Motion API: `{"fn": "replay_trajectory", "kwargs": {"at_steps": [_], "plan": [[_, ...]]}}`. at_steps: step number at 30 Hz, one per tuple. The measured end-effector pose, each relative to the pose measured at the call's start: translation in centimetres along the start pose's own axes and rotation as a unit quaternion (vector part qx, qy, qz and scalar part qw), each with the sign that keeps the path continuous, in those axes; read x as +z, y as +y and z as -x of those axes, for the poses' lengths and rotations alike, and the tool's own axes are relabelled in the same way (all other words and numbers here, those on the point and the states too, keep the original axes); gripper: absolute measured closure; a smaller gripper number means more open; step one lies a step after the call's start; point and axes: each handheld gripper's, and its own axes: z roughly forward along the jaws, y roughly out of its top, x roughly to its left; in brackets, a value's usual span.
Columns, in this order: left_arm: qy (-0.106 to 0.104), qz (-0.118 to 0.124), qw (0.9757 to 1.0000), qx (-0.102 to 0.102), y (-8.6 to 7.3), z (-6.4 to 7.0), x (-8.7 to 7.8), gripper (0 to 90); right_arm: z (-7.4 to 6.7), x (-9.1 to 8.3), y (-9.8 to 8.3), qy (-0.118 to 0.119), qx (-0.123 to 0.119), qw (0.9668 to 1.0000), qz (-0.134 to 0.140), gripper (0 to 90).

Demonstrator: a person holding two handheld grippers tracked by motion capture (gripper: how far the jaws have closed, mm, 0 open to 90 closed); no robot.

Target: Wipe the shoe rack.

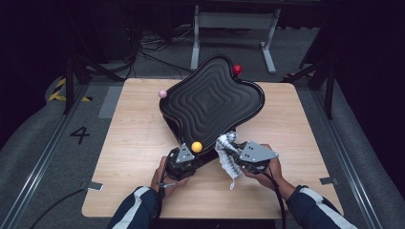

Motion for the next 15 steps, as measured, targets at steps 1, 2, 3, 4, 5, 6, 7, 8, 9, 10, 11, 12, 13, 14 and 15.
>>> {"fn": "replay_trajectory", "kwargs": {"at_steps": [1, 2, 3, 4, 5, 6, 7, 8, 9, 10, 11, 12, 13, 14, 15], "plan": [[0.0, 0.0, 1.0, 0.0, 0.0, 0.0, 0.0, 73.4, 0.0, 0.0, 0.0, 0.0, 0.0, 1.0, 0.0, 78.8], [0.0, 0.0, 1.0, 0.0, 0.0, 0.0, 0.0, 73.4, 1.1, -0.4, -0.2, -0.018, 0.009, 0.9998, 0.003, 78.8], [-0.001, 0.0, 1.0, -0.002, 0.0, 0.0, 0.0, 73.4, 1.4, -0.5, -0.2, -0.022, 0.013, 0.9997, 0.004, 78.8], [-0.001, 0.0, 1.0, -0.001, 0.0, 0.0, 0.0, 73.4, 1.4, -0.5, -0.2, -0.022, 0.013, 0.9997, 0.004, 78.8], [0.0, 0.0, 1.0, 0.0, 0.0, 0.0, 0.0, 73.4, 1.8, -0.7, -0.3, -0.028, 0.017, 0.9995, 0.004, 78.8], [-0.001, 0.0, 1.0, -0.002, 0.0, 0.0, 0.0, 73.4, 2.5, -0.9, -0.4, -0.038, 0.023, 0.999, 0.005, 78.7], [-0.001, 0.0, 1.0, -0.002, 0.0, 0.0, 0.0, 73.4, 2.5, -0.9, -0.4, -0.038, 0.023, 0.999, 0.005, 78.7], [-0.001, 0.0, 1.0, -0.001, 0.0, 0.0, 0.0, 73.4, 2.8, -1.0, -0.4, -0.044, 0.026, 0.9987, 0.005, 78.7], [-0.002, 0.0, 1.0, 0.0, 0.0, 0.0, 0.0, 73.4, 3.1, -1.1, -0.5, -0.05, 0.028, 0.9983, 0.006, 78.7], [-0.004, 0.001, 1.0, -0.003, 0.0, 0.0, 0.0, 73.4, 3.3, -1.2, -0.6, -0.055, 0.029, 0.9981, 0.006, 78.6], [-0.003, 0.0, 1.0, -0.001, 0.0, 0.0, 0.0, 73.5, 3.4, -1.3, -0.7, -0.059, 0.032, 0.9977, 0.006, 78.5], [-0.004, 0.0, 1.0, -0.001, 0.0, 0.1, 0.0, 73.5, 3.7, -1.4, -0.8, -0.063, 0.036, 0.9974, 0.005, 78.5], [-0.005, 0.0, 1.0, -0.001, 0.0, 0.1, 0.0, 73.5, 3.9, -1.5, -0.9, -0.068, 0.039, 0.9969, 0.005, 78.5], [-0.005, 0.001, 1.0, -0.001, 0.0, 0.0, 0.0, 73.5, 4.2, -1.6, -1.0, -0.074, 0.042, 0.9964, 0.003, 78.4], [-0.006, 0.001, 1.0, 0.0, 0.0, 0.0, 0.0, 73.6, 4.4, -1.7, -1.1, -0.078, 0.046, 0.9959, 0.003, 78.5]]}}
